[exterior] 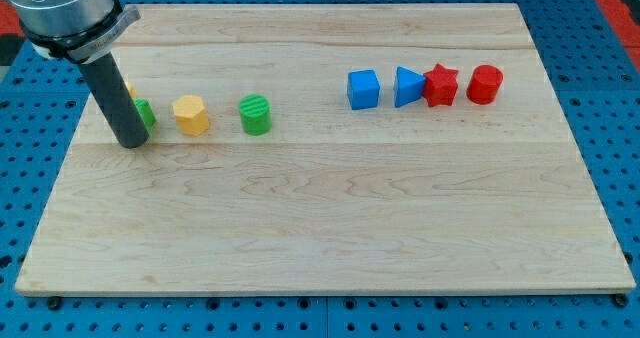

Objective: Push the green star close to the left side of the yellow hexagon

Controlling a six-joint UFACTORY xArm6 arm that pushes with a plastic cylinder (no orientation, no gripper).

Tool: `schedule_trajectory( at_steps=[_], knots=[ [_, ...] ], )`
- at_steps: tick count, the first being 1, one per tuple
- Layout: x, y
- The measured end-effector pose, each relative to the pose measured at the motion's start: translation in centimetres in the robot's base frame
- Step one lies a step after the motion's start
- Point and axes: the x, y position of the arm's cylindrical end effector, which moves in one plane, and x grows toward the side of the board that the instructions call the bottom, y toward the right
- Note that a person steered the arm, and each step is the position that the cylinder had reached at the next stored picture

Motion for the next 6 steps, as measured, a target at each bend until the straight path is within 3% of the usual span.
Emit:
schedule_trajectory(
  at_steps=[3,4,6],
  knots=[
    [-1.7,-0.3],
    [0.9,-0.6],
    [-0.7,-8.0]
  ],
)
